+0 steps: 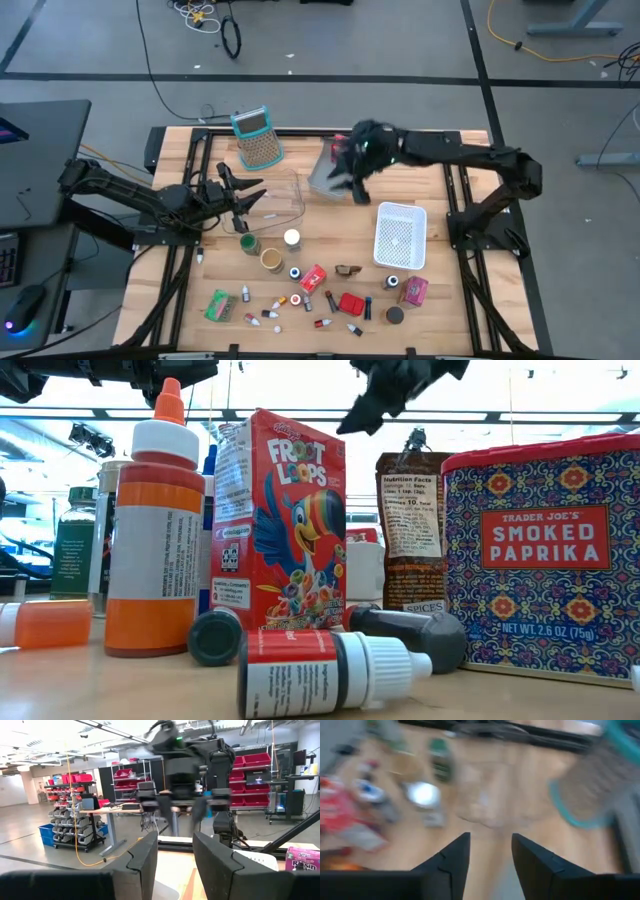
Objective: Pick & Place Kitchen Items
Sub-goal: Put the red cereal box into the gray bin
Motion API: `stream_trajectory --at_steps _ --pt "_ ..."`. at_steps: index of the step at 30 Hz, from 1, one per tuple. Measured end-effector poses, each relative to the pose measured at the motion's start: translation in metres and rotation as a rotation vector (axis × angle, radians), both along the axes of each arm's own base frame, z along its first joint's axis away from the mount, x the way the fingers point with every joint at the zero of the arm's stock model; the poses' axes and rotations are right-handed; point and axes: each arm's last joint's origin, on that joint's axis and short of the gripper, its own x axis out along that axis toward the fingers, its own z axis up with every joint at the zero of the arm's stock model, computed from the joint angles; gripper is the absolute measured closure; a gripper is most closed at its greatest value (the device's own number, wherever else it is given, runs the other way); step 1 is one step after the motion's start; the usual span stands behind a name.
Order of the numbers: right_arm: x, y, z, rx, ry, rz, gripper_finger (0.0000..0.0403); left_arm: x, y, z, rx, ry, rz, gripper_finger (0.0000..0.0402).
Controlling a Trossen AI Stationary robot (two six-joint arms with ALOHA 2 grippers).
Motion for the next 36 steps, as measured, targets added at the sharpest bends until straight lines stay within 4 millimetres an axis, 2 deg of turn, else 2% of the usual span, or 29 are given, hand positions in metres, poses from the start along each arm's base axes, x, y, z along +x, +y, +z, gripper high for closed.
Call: stream_trajectory --at_steps 6,10,17,21,26,31,36 --pt "0.02 0.061 -0.017 0.006 0.04 0.168 0.0207 0.0 0.0 0.0 -0.036 -0.015 -0.008 0.027" --pt "0.029 0.099 -0.029 0.019 0.052 0.269 0.0202 0.0 0.0 0.0 -0.061 -0.025 -0.016 0.027" --pt "0.054 0.146 -0.06 0.079 0.038 0.327 0.0212 0.0 0.0 0.0 -0.061 -0.023 -0.022 0.027" --pt "0.065 0.161 -0.081 0.091 0.049 0.348 0.022 0.0 0.0 -0.001 -0.06 -0.017 -0.023 0.027" --pt "0.076 0.172 -0.107 0.093 0.07 0.364 0.0231 0.0 -0.001 -0.001 -0.105 -0.033 -0.038 0.027" --pt "0.082 0.172 -0.122 0.115 0.102 0.308 0.0251 0.001 -0.001 -0.001 -0.156 -0.054 -0.082 0.027" --pt "0.083 0.17 -0.125 0.192 0.146 0.227 0.0305 0.001 -0.002 -0.001 -0.186 -0.068 -0.128 0.027"
